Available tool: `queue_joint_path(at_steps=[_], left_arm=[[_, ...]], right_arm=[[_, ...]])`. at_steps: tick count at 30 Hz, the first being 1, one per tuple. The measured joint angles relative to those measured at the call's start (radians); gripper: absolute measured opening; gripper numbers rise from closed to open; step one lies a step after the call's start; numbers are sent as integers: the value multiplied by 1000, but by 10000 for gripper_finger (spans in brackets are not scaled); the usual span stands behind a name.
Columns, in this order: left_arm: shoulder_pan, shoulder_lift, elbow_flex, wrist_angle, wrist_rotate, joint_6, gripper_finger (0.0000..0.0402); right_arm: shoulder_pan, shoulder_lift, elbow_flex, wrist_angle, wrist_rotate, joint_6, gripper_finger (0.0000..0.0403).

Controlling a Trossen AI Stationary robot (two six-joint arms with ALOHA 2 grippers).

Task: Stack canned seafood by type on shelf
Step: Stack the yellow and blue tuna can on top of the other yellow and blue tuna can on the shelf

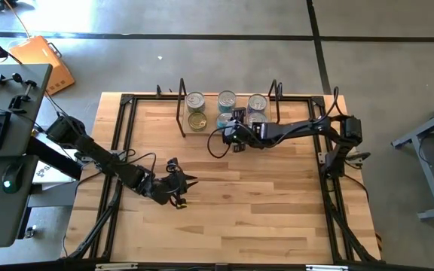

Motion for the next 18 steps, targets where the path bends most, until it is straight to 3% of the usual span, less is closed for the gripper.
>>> queue_joint_path(at_steps=[10, 18], left_arm=[[0, 0, 0, 0, 0, 0, 58], [0, 0, 0, 0, 0, 0, 58]], right_arm=[[0, 0, 0, 19, 1, 9, 251], [0, 0, 0, 16, 3, 16, 256]])
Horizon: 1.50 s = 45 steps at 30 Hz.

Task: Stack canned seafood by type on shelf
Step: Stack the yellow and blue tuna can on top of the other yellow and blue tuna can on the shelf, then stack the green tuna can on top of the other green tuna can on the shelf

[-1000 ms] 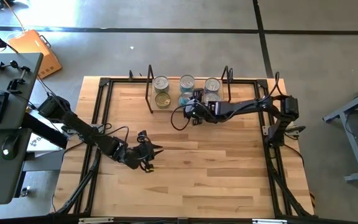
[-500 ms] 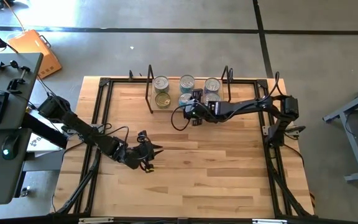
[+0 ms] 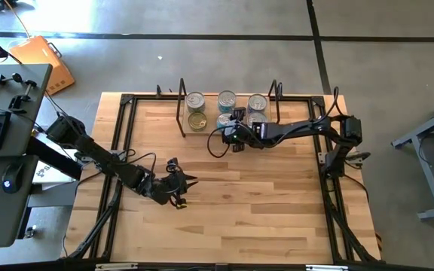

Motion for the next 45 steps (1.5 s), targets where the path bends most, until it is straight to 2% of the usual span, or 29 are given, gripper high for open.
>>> queue_joint_path(at_steps=[6, 12, 18, 22, 26, 30, 33, 35, 37, 39, 42, 45], left_arm=[[0, 0, 0, 0, 0, 0, 58], [0, 0, 0, 0, 0, 0, 58], [0, 0, 0, 0, 0, 0, 58], [0, 0, 1, 1, 0, 0, 58], [0, 0, 1, 6, 0, -6, 58], [-27, 0, 1, 66, -3, 68, 58], [-60, 0, 15, 92, -26, 90, 57], [-85, -1, 48, 29, -50, 66, 52], [-110, -1, 96, -118, -49, -10, 45], [-138, -1, 150, -331, -22, -165, 35], [-179, -2, 218, -666, 104, -513, 19], [-231, -2, 233, -921, 252, -863, 4]], right_arm=[[-22, 0, 0, -1, -44, 53, 259], [-41, 0, 0, -3, -136, 117, 290], [-39, -9, 0, -3, -45, 154, 298], [-3, -55, 0, -28, -29, 212, 298], [64, -103, 0, -59, -130, 372, 298], [179, -112, -84, 123, -270, 475, 298], [284, -95, -201, 354, -290, 500, 298], [349, -82, -272, 506, -288, 515, 298], [403, -70, -332, 640, -274, 529, 298], [445, -61, -380, 741, -246, 554, 298], [489, -60, -435, 845, -193, 583, 298], [504, -60, -459, 877, -148, 585, 298]])
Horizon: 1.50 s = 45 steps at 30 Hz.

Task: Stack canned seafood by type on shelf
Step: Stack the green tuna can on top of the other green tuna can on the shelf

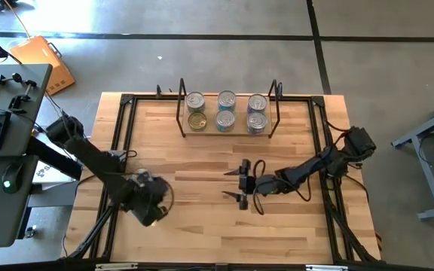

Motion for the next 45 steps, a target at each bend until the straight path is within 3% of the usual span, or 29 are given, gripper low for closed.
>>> queue_joint_path(at_steps=[4, 6, 15, 20, 28, 31, 34, 42, 45], left_arm=[[-79, 1, -21, -182, 109, -316, 2], [-112, 0, -32, -226, 103, -405, 2], [-148, 0, -160, -222, 70, -402, 3], [-110, 0, -252, -46, 66, -312, 3], [3, 5, -311, 389, -38, 35, 3], [41, -1, -301, 442, -64, 180, 3], [67, -5, -245, 357, -35, 173, 3], [76, -6, -70, -297, -35, -248, 3], [79, -6, -68, -420, 8, -356, 3]], right_arm=[[-1, 0, -2, 8, 9, 18, 298], [-2, 0, -2, 7, 10, 19, 298], [-7, 0, -2, 5, 9, 18, 298], [-7, 0, -2, 5, 9, 18, 298], [-7, 0, -1, 6, 9, 18, 298], [-7, 0, -1, 3, 8, 19, 298], [-7, 0, -1, -7, 9, 21, 298], [-7, 1, -1, -14, 9, 38, 298], [-11, 1, -1, -18, 9, 44, 298]])
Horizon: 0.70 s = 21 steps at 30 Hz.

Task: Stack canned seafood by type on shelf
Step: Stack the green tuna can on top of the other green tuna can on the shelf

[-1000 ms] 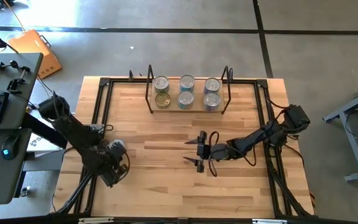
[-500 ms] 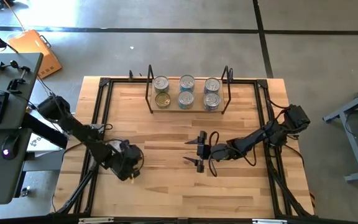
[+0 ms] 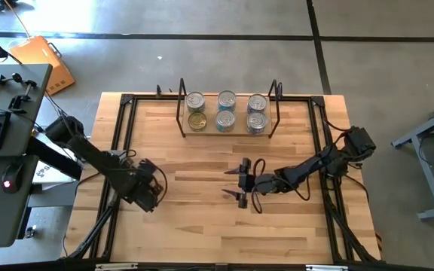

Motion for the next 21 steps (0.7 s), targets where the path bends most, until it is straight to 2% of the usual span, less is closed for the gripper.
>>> queue_joint_path(at_steps=[3, 5, 9, 11, 15, 18, 21], left_arm=[[15, 0, -39, -30, 97, -45, 3], [22, 0, -71, 9, 144, -47, 3], [33, -3, -135, 137, 152, -18, 3], [41, -7, -148, 199, 108, -5, 3], [47, 3, -130, 375, -106, -4, 3], [67, -1, -103, 508, -294, 137, 3], [93, 0, -94, 591, -334, 341, 3]], right_arm=[[-1, 0, 0, 0, 0, 2, 298], [-1, 0, 0, -1, 0, 2, 298], [-1, 0, 0, -5, 0, 3, 298], [-1, 0, 0, -5, 0, 3, 298], [-2, 0, 0, -4, 0, 3, 298], [-2, 0, 0, -5, 0, 3, 298], [-2, 0, 0, -9, 0, 3, 298]])
